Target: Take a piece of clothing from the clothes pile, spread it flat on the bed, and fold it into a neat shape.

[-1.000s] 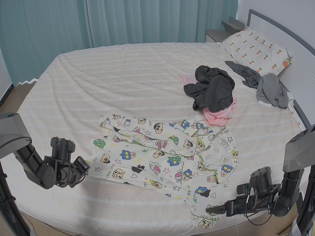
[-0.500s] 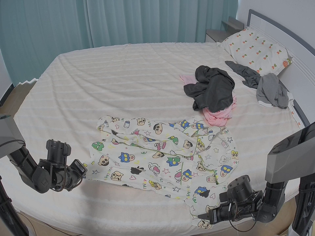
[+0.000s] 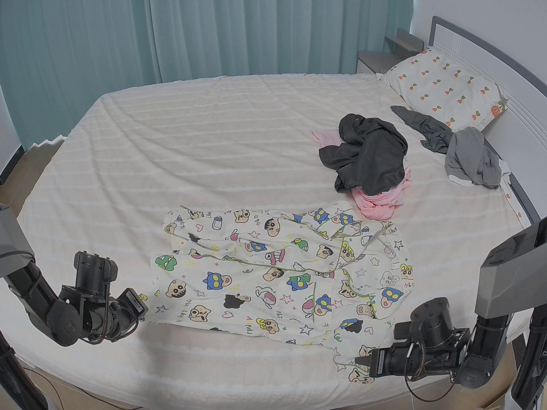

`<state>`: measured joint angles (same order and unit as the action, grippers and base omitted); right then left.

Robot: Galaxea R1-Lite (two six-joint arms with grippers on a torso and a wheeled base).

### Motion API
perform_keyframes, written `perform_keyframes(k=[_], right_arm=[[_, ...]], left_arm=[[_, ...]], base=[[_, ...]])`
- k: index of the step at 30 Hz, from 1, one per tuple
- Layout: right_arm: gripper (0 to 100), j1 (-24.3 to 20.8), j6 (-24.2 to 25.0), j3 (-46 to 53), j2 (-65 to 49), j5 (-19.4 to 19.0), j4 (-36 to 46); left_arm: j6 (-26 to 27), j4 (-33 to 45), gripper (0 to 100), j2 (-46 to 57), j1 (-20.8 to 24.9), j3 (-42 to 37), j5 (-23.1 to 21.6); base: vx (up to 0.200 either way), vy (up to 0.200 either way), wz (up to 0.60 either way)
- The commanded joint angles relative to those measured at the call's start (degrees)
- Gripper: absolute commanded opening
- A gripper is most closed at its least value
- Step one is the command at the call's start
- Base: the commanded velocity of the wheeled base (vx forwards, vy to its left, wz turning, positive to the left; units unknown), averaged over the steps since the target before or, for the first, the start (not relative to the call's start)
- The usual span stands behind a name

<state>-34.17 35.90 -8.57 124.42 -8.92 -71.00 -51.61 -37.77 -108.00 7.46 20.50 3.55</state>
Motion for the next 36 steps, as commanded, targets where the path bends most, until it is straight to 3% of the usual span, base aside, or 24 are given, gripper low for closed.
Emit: perform_keyframes(k=[1,5,16,36], right_arm=[[0,1.7,-0.1,7.1,-4.2,-0.1,-7.0],[0,1.7,0.0,8.6,-5.1,0.0,-7.5],[0,1.6,-3.4,8.6,-11.0,-0.4,9.0],[0,1.6,-3.6,8.6,-7.2,-1.8,14.2]], left_arm=[[1.8,0.1,0,3.6,0.4,-3.8,0.1],[2.0,0.1,0,3.6,1.1,-6.1,0.3],[2.0,0.2,0,2.7,4.8,-11.8,0.3],[1.6,-0.2,0,-4.6,6.6,-17.2,0.1]], base=[[0.000,0.000,0.00],[0.000,0.000,0.00],[0.000,0.000,0.00],[0.000,0.000,0.00]])
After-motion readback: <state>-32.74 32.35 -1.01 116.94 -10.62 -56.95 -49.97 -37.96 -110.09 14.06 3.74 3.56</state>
